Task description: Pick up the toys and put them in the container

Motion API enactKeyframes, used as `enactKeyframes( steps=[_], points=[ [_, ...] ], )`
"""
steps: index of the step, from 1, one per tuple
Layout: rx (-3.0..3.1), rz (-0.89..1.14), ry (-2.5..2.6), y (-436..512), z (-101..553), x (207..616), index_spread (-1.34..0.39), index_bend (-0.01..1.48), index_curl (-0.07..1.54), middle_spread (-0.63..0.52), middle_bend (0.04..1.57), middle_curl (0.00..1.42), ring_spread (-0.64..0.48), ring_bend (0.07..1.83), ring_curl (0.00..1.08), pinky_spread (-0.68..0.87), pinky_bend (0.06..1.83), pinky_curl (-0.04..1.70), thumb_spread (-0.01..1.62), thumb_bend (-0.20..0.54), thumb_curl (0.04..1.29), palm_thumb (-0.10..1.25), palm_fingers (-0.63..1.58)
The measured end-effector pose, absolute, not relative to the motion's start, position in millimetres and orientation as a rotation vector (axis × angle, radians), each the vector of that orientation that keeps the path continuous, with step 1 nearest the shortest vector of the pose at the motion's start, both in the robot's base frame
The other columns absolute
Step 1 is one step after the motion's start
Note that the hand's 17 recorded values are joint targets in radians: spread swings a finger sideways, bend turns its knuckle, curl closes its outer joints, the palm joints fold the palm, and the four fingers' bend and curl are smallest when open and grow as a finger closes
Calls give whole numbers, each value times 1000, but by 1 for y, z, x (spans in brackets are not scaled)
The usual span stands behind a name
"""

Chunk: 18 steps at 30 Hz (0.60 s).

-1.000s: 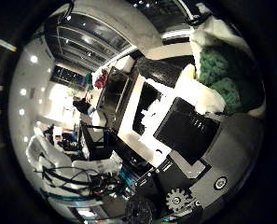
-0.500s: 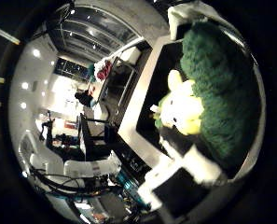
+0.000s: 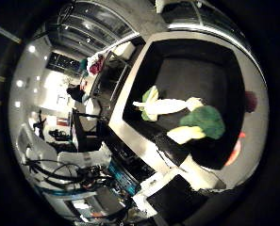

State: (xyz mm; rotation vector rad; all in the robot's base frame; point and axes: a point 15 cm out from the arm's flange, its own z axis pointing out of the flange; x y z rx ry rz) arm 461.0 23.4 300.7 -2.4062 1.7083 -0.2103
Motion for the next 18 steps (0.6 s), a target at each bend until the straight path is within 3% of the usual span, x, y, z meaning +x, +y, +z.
enactKeyframes(
  steps=[5,12,18],
  points=[
    [-2330,-291,1902,-68,314,444,-411,164,276,57,252,316,183,323,213,475,353,400,1039,-26,383,678,148],
    [-2168,-252,2169,-180,303,393,-341,188,313,42,227,315,177,256,210,452,289,350,1041,-26,370,660,228],
    [-2087,-69,2318,-217,243,337,-318,172,319,46,195,313,176,218,213,440,272,334,1047,-24,363,649,246]
  ],
)
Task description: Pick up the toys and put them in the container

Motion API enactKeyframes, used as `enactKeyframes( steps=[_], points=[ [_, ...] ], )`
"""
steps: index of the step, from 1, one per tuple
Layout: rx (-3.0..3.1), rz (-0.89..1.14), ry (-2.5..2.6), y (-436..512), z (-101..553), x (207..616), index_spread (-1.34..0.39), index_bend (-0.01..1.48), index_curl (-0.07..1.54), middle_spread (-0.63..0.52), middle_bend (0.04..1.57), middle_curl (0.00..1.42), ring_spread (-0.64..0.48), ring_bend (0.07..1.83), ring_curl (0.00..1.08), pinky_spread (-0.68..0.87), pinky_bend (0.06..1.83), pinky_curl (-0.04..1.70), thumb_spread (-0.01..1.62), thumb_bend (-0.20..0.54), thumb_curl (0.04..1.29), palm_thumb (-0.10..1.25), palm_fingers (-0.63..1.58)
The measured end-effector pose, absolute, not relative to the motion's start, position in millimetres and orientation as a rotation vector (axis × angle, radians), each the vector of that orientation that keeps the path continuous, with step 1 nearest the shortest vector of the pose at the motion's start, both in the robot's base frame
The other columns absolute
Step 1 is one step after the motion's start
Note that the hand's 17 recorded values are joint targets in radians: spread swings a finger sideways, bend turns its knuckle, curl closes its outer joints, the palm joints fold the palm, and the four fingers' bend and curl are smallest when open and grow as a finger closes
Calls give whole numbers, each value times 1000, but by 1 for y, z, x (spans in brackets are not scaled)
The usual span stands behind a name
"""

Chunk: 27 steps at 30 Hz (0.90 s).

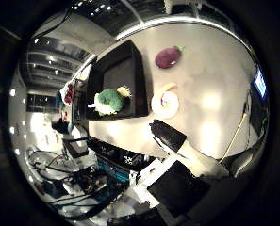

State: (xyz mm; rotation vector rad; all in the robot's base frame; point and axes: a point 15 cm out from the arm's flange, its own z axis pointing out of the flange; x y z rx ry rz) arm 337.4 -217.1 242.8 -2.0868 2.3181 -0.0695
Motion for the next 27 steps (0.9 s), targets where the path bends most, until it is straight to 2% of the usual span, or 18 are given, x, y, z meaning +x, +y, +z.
enactKeyframes(
  steps=[3,8,27],
  points=[
    [-2097,59,2336,-209,204,311,-314,173,315,49,190,310,177,208,219,437,276,329,1052,-26,356,642,237],
    [-2119,108,2325,-203,169,304,-320,167,307,61,194,310,177,202,227,431,278,323,1052,-24,351,641,226],
    [-2282,276,2209,-155,117,320,-485,182,315,47,172,278,175,200,242,409,291,320,1030,-20,348,677,148]
  ],
)
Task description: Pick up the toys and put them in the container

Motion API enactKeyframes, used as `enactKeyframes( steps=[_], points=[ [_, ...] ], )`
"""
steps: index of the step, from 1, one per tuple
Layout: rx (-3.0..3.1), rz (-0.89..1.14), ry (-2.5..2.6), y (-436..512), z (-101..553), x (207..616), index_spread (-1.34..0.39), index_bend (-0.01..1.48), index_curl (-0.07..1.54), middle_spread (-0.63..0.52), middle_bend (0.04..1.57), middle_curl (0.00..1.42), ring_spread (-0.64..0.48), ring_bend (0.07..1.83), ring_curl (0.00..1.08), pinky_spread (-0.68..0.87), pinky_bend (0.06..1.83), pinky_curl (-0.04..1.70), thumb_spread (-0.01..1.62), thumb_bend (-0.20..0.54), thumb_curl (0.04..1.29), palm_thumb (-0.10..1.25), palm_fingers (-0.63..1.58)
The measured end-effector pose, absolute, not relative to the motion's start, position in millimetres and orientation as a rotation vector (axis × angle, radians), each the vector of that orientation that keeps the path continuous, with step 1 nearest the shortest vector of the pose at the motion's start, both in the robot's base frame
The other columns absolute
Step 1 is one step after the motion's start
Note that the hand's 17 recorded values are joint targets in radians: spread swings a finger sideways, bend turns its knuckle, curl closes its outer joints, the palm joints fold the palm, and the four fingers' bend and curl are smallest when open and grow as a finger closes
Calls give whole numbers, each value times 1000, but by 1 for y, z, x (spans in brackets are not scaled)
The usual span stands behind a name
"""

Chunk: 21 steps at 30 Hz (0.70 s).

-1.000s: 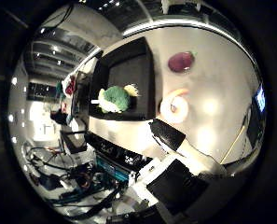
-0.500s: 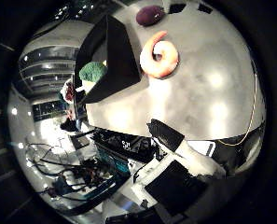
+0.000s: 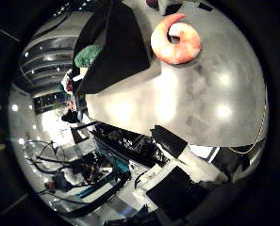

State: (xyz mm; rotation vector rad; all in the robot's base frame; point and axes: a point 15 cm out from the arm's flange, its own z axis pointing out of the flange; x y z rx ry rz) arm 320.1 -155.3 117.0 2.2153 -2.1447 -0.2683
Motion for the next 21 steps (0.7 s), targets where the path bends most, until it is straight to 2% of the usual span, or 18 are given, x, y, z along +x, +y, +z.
enactKeyframes(
  steps=[21],
  points=[
    [2235,-314,-2041,-128,58,378,-479,186,330,61,178,268,191,191,246,407,299,318,1001,-25,366,729,113]
  ],
)
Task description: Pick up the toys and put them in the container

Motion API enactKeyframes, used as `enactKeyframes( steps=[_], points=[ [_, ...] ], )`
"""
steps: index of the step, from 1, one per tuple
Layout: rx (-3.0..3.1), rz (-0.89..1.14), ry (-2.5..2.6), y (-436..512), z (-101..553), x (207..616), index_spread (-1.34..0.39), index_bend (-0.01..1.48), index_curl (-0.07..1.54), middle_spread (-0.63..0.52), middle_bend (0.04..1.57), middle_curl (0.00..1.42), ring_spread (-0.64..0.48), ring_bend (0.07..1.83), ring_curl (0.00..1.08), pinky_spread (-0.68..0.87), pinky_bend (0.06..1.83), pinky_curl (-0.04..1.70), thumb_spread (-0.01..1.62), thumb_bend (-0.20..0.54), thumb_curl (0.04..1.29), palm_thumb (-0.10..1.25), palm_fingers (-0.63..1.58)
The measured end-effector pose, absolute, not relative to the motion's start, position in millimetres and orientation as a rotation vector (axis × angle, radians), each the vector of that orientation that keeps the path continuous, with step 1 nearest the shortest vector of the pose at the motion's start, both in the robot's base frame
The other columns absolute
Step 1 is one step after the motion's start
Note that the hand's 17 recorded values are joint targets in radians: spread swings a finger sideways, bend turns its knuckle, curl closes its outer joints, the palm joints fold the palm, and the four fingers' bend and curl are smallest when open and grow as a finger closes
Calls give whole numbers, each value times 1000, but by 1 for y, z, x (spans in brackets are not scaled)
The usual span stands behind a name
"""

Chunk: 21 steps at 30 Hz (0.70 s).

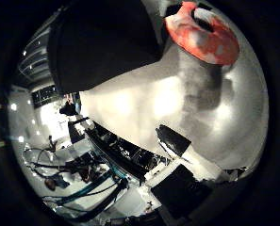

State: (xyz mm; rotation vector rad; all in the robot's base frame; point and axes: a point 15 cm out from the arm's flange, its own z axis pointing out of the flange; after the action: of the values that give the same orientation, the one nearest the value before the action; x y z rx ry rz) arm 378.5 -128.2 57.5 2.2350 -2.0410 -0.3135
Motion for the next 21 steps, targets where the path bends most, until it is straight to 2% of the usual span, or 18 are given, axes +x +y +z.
enactKeyframes(
  steps=[16,20,21],
  points=[
    [2183,-291,-1987,-148,34,397,-456,168,316,52,190,279,182,208,251,401,305,315,979,-23,366,751,128],
    [2180,-282,-1984,-150,33,400,-429,147,282,-1,237,304,74,341,278,355,323,311,968,-22,369,775,321],
    [2180,-281,-1986,-150,33,401,-421,142,273,-33,272,317,15,400,290,289,333,310,965,-20,372,788,414]
  ],
)
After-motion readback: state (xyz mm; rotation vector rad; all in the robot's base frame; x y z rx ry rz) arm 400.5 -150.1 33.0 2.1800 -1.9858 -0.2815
